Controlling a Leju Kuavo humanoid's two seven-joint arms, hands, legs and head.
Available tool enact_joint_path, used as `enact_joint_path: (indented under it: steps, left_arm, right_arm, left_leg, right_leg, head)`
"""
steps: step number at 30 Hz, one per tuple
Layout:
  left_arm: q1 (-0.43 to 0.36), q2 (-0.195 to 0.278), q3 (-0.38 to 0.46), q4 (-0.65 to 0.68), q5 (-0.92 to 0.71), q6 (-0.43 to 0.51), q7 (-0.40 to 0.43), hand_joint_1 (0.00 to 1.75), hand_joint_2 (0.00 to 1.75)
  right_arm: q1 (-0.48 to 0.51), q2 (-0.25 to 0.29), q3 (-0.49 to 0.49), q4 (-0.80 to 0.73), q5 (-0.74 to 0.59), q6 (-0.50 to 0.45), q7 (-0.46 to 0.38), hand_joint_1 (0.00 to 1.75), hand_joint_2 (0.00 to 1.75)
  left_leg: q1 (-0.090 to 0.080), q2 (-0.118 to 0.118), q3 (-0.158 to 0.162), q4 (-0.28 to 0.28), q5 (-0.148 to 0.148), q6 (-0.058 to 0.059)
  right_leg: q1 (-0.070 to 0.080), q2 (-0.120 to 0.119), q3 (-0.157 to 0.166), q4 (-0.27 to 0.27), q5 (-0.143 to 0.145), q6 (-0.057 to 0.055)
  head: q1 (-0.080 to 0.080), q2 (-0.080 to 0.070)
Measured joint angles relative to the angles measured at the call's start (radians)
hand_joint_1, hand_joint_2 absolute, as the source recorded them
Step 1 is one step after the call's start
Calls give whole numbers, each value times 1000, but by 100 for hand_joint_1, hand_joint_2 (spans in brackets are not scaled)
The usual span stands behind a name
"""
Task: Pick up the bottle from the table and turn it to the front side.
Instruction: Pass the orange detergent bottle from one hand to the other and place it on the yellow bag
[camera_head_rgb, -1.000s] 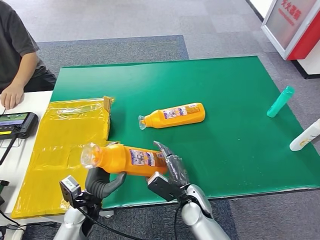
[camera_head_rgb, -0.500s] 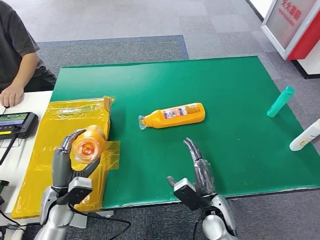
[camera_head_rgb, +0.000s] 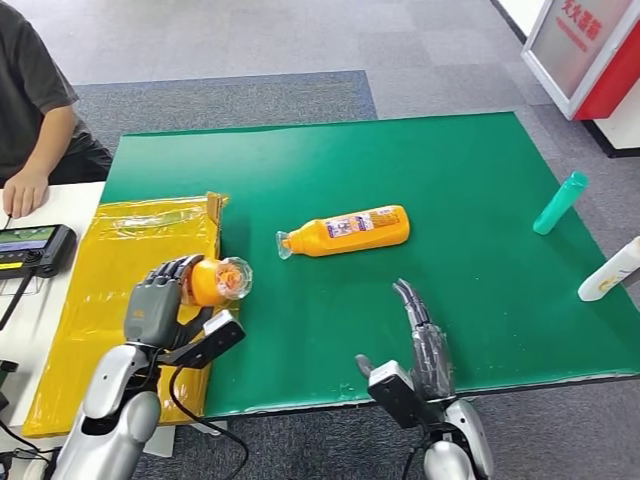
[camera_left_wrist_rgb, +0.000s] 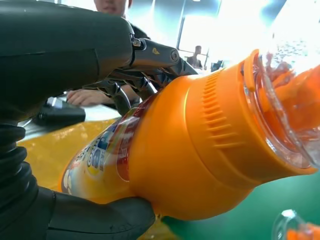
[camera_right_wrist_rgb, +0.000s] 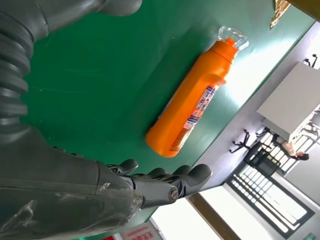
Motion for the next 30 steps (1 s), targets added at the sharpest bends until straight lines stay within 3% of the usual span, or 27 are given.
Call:
enact_joint_path:
  steps: [12, 15, 16, 17, 18, 20, 21, 22, 30]
  left_arm:
    - [-162, 27, -65, 245, -60, -54, 76, 168, 175]
    - [-193, 32, -79, 297, -37, -87, 54, 164, 44]
    - [-200, 34, -82, 312, -31, -94, 49, 154, 0]
    - [-205, 37, -85, 324, -28, -99, 47, 137, 0]
    - [-207, 39, -87, 334, -25, -102, 47, 109, 0]
    - [-206, 43, -91, 349, -15, -114, 47, 38, 0]
    - [-204, 45, -94, 354, -6, -124, 49, 13, 0]
    - [-201, 48, -98, 359, 3, -138, 52, 1, 0]
    - [-186, 77, -115, 376, 67, -158, 59, 0, 0]
  right_arm:
    - [-24, 11, 3, 31, 21, 35, 10, 0, 175]
    - [-37, 15, 11, 49, 24, 39, 11, 0, 175]
    - [-41, 16, 13, 54, 24, 40, 11, 0, 175]
    - [-44, 16, 15, 58, 25, 40, 11, 0, 175]
    - [-47, 17, 17, 62, 26, 40, 12, 0, 175]
    - [-51, 17, 20, 69, 29, 40, 13, 0, 175]
    - [-54, 17, 22, 71, 32, 40, 14, 0, 175]
    - [-57, 17, 23, 74, 34, 40, 16, 0, 175]
    - [-70, 17, 27, 85, 40, 42, 21, 0, 175]
  left_leg:
    - [0, 0, 5, 0, 0, 0]
    - [0, 0, 7, -1, 1, -1]
    - [0, 0, 8, -1, 1, -1]
    - [0, 0, 8, -1, 1, -1]
    - [0, 0, 8, -1, 1, -1]
    - [0, 0, 8, -1, 1, -1]
    - [0, 0, 7, -1, 1, -1]
    - [0, 0, 7, -1, 1, -1]
    - [0, 0, 4, -1, 1, -1]
  right_leg:
    - [0, 0, 6, 0, 0, 0]
    - [0, 0, 7, 0, 1, -1]
    - [0, 0, 7, 0, 1, -1]
    - [0, 0, 8, 0, 1, -1]
    - [0, 0, 8, 0, 1, -1]
    - [0, 0, 8, 0, 1, -1]
    - [0, 0, 7, 0, 1, -1]
    - [0, 0, 7, 0, 1, -1]
    - [0, 0, 5, 0, 1, -1]
  head:
    - [0, 0]
    - [0, 0]
    - [0, 0]
    - [0, 0]
    - [0, 0]
    - [0, 0]
    - [0, 0]
    - [0, 0]
    - [0, 0]
